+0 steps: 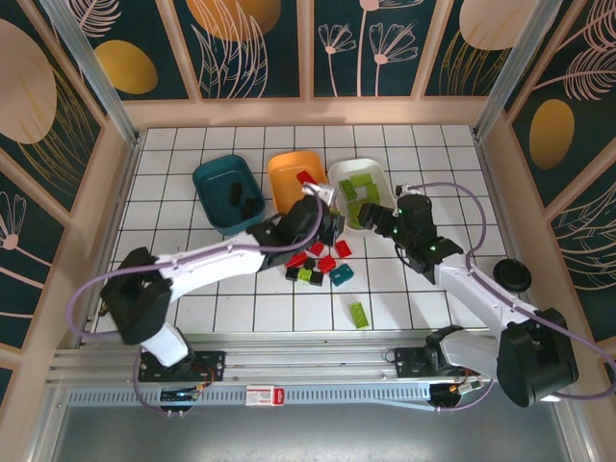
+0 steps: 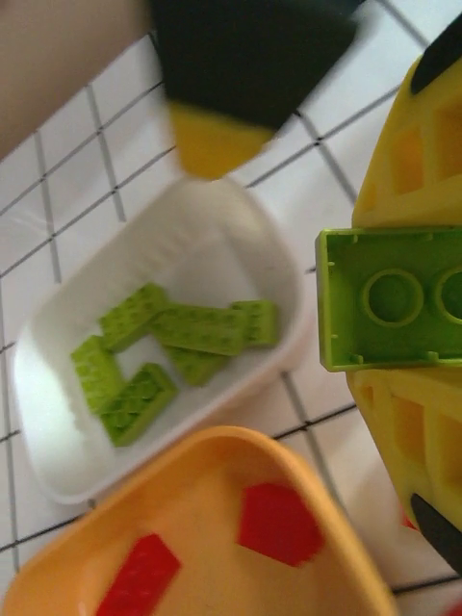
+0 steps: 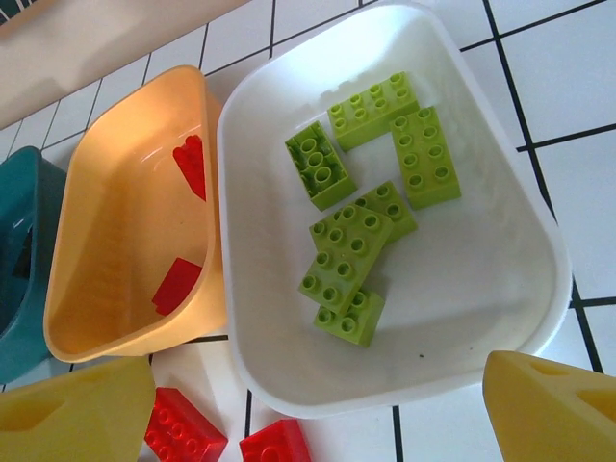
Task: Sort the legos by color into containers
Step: Place the lego in the container, then pick up the lego from the bottom-center of the table.
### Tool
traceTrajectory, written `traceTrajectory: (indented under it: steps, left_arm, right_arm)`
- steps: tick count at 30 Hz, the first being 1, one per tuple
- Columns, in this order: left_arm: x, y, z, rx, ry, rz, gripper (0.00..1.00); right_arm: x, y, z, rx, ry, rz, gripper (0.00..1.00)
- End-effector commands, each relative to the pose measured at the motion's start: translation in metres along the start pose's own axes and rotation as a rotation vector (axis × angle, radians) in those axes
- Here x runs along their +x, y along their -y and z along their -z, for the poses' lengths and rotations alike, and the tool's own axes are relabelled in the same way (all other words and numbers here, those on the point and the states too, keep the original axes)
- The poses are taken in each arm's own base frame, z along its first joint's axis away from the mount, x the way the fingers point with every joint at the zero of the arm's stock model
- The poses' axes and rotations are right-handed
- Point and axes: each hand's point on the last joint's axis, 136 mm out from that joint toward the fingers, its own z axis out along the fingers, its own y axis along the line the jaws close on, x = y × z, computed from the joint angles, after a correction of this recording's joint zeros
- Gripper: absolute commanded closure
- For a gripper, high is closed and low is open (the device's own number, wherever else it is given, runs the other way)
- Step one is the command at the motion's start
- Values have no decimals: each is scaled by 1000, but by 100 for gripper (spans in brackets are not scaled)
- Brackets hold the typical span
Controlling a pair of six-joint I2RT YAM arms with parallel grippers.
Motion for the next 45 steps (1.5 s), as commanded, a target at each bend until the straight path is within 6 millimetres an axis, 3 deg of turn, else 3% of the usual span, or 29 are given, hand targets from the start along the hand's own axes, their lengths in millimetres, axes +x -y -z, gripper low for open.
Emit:
traceTrajectory:
  steps: [1,4,8,13,16,19,22,24,28,31,36,41,45]
  left_arm:
    - [-18,9,-38,61,-12,29,76]
    - [-31,10,-70,60,-29,44,76]
    - [-35,-3,-111,28,-69,87,72]
    - [-43,-12,-144,15,-95,123,52]
    - [-58,-10,-144,21,-74,133,38]
    - [-86,1,-124,64,-17,137,24]
    - [-115,14,-86,113,62,134,13]
    - [-126,15,-58,131,109,135,8]
    - [-125,9,-1,156,170,157,2]
    - [-103,-5,32,155,177,190,2]
    - [-55,-36,70,117,167,253,1]
    - [-10,-61,90,75,128,289,1]
    - [8,-73,101,53,123,306,2]
  right_arm:
    - [-8,4,9,8,45,-32,12]
    - [-6,1,15,-10,41,-31,12]
    - [3,0,22,-26,21,-33,12]
    - [27,-5,33,-33,-10,-10,12]
    - [44,-9,40,-40,-37,3,12]
    - [66,-16,45,-62,-90,23,12]
    - [94,-19,47,-68,-170,38,12]
    - [115,-20,47,-67,-225,50,13]
    - [158,-14,51,-33,-351,56,14]
    - [184,-7,54,12,-436,74,17]
    - [210,-4,60,71,-540,126,25]
    - [231,1,67,144,-627,181,30]
    - [250,6,70,181,-695,219,35]
